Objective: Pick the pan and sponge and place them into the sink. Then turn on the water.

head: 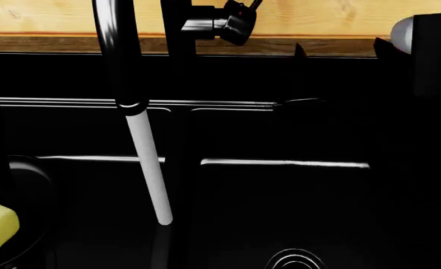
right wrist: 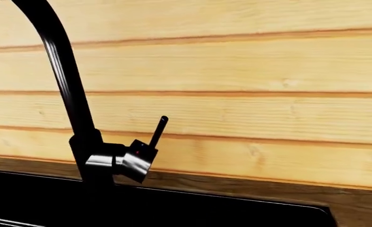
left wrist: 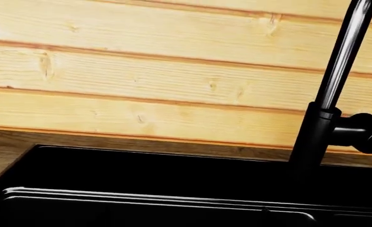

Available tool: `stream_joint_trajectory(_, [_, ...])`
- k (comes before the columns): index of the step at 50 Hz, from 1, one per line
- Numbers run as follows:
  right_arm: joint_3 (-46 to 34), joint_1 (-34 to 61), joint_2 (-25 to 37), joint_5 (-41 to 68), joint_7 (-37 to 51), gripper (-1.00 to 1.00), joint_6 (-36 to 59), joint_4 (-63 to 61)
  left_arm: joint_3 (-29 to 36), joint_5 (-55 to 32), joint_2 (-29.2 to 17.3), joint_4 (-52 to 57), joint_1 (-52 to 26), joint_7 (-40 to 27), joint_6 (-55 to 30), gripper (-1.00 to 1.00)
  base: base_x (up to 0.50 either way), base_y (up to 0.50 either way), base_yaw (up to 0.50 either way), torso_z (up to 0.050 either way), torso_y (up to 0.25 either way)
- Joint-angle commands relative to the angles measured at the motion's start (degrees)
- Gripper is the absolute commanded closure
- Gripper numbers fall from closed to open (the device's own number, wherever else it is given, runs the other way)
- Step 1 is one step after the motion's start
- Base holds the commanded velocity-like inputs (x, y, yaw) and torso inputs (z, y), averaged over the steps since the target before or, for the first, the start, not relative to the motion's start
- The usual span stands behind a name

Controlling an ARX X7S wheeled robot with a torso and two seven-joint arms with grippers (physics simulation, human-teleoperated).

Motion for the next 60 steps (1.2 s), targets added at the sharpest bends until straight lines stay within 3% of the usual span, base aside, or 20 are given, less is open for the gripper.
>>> stream_joint_trajectory(1, [5.11, -0.28, 3.82, 3.00, 1.18, -1.00, 9.04, -9.40, -1.13, -4.33, -2.25, 0.94, -4.22, 1.91, -5.12, -1.00, 0.00, 0.00, 0.00, 0.000, 0.000])
stream_joint_trajectory(10, [7.70, 1.62, 6.99, 6.70, 2.73, -1.00, 11.56, -11.14, -1.78, -6.51, -3.15, 0.48, -6.29, 3.40, -7.70, -1.00, 0.00, 0.00, 0.00, 0.000, -0.001])
stream_joint_trajectory(16, [9.81, 2.53, 11.34, 17.33, 10.57, -1.00, 11.63, -9.69, -2.57, -8.36, -5.46, 0.15, -8.04, 5.35, -9.80, -1.00, 0.00, 0.00, 0.00, 0.000, 0.000])
stream_joint_trajectory(24, [11.13, 3.97, 15.95, 27.01, 17.59, -1.00, 11.55, -7.96, -2.79, -8.68, -4.54, -1.04, -9.64, 6.47, -12.06, -1.00, 0.00, 0.00, 0.00, 0.000, 0.000])
stream_joint_trajectory(35, [14.00, 3.43, 21.25, 34.60, 22.92, -1.00, 11.46, -7.74, -3.80, -9.83, -5.47, -1.65, -11.80, 6.44, -14.31, -1.00, 0.00, 0.00, 0.00, 0.000, 0.000])
stream_joint_trajectory(47, [13.28, 6.89, 28.03, 48.97, 34.32, -1.00, 11.30, -4.65, -5.94, -12.13, -9.45, -1.34, -14.78, 8.10, -16.51, -1.00, 0.00, 0.00, 0.00, 0.000, 0.000])
stream_joint_trajectory(60, [11.34, 9.98, 36.85, 66.93, 47.44, -1.00, 8.33, -1.34, -7.72, -13.98, -10.11, -0.91, -18.69, 8.23, -21.18, -1.00, 0.00, 0.00, 0.00, 0.000, 0.000])
